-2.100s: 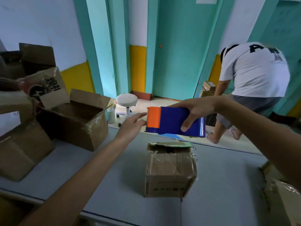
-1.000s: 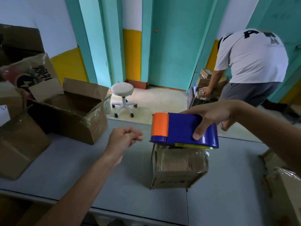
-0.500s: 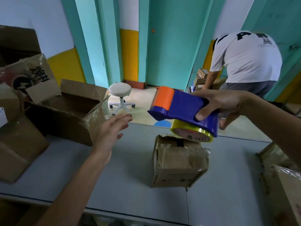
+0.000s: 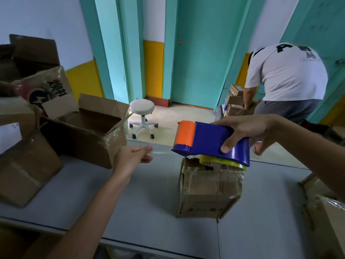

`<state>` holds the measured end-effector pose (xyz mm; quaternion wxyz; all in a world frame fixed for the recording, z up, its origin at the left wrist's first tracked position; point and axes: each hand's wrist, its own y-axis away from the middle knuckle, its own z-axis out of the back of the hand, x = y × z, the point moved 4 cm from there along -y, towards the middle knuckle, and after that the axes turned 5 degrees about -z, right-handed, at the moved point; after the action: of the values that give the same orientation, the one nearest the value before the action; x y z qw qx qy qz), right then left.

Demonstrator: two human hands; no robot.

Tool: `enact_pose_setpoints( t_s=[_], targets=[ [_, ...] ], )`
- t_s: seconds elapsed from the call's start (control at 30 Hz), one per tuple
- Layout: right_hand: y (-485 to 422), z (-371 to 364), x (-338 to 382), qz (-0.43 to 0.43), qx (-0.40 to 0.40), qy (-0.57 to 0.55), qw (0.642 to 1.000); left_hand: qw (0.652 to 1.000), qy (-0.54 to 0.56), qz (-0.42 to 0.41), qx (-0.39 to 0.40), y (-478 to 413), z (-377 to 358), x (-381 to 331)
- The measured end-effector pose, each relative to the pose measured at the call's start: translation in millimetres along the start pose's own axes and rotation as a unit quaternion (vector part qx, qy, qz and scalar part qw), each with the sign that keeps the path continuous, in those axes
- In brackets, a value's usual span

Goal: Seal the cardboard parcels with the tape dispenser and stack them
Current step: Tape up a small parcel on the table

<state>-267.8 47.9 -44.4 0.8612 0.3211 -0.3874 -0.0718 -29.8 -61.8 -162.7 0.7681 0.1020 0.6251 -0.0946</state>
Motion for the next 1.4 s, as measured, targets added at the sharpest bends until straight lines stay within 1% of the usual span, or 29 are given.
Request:
enact_pose_setpoints(
  t_s=[0.1,0.17,0.23,0.27,0.33,0.37,0.4,0.43,0.5,0.53,0.57,0.63,0.67,0.7,0.77,0.83,0.97,1.0,1.07,1.1,1.13,1.17,1.23,1.3,1.4],
  targets=[
    [0.7,-0.2,7.3,0.003,-0.011,-0.008,1.0,1.0,-0.019,-0.019,-0.009,-7.0,1.3,5.3],
    [0.4,1.8,10.2,0.005,-0.02,-0.009,1.0,1.0,-0.023,0.015,-0.009,-10.1,5.0,12.7],
    [0.9,6.0,10.1,0.005,-0.032,-0.021,0.999,0.998,0.028,0.058,-0.025,-12.5,14.9,23.3],
    [0.9,8.4,9.8,0.007,-0.038,-0.03,0.999,0.996,0.047,0.057,-0.052,-11.1,21.9,24.3],
    [-0.7,12.8,10.2,0.02,-0.047,-0.059,0.997,0.992,0.06,0.012,-0.115,3.3,31.3,12.5],
    [-2.7,13.4,10.9,0.027,-0.052,-0.074,0.996,0.991,0.072,-0.018,-0.113,16.4,26.6,3.3],
    [-5.9,13.6,11.8,0.032,-0.06,-0.087,0.994,0.993,0.079,-0.044,-0.081,33.3,14.4,-8.5],
    [-10.1,12.8,13.5,0.038,-0.069,-0.102,0.992,0.993,0.097,-0.067,-0.016,52.6,-3.1,-22.2],
    [-19.1,8.9,18.8,0.05,-0.084,-0.135,0.986,0.981,0.111,-0.083,0.134,85.5,-44.6,-42.0],
    [-22.9,5.8,22.3,0.057,-0.084,-0.151,0.983,0.976,0.107,-0.082,0.17,94.7,-61.4,-46.7],
    [-26.1,2.6,25.7,0.066,-0.078,-0.163,0.981,0.978,0.107,-0.072,0.163,96.7,-72.8,-47.5],
    [-30.2,-4.4,33.9,0.084,-0.058,-0.162,0.982,0.989,0.106,-0.034,0.095,91.3,-82.1,-42.8],
    [-31.2,-6.7,37.3,0.091,-0.046,-0.155,0.983,0.989,0.127,-0.017,0.069,88.6,-83.6,-39.7],
    [-32.4,-8.1,39.6,0.096,-0.035,-0.149,0.984,0.984,0.166,-0.008,0.061,86.5,-84.7,-35.5],
    [-34.2,-10.8,42.2,0.107,-0.015,-0.152,0.982,0.963,0.263,-0.009,0.058,81.3,-84.1,-24.9],
    [-35.4,-13.6,43.3,0.118,-0.003,-0.166,0.979,0.926,0.372,-0.01,0.062,69.7,-79.2,-16.6],
    [-38.5,-21.7,47.5,0.142,0.022,-0.203,0.968,0.853,0.504,-0.001,0.135,54.8,-76.0,-17.7],
    [-39.8,-22.6,48.7,0.147,0.024,-0.209,0.966,0.827,0.539,0.009,0.159,52.9,-76.7,-20.3],
    [-43.7,-22.6,50.0,0.152,0.021,-0.217,0.964,0.762,0.618,0.048,0.189,49.1,-79.2,-25.2],
    [-45.5,-22.7,50.7,0.152,0.019,-0.217,0.964,0.733,0.649,0.081,0.187,46.7,-81.8,-26.1],
    [-47.3,-22.7,50.7,0.153,0.019,-0.217,0.964,0.713,0.669,0.111,0.178,43.5,-84.8,-25.6],
    [-48.9,-23.0,50.7,0.152,0.019,-0.218,0.964,0.709,0.673,0.132,0.162,39.7,-88.0,-24.5],
    [-51.8,-24.8,49.4,0.149,0.024,-0.22,0.964,0.728,0.656,0.146,0.137,33.0,-93.0,-24.3],
    [-53.0,-25.7,47.9,0.147,0.02,-0.22,0.964,0.755,0.626,0.141,0.132,28.6,-94.4,-29.0],
    [-53.9,-24.9,45.9,0.152,0.018,-0.226,0.962,0.775,0.605,0.125,0.13,22.3,-92.0,-35.1]
  ],
)
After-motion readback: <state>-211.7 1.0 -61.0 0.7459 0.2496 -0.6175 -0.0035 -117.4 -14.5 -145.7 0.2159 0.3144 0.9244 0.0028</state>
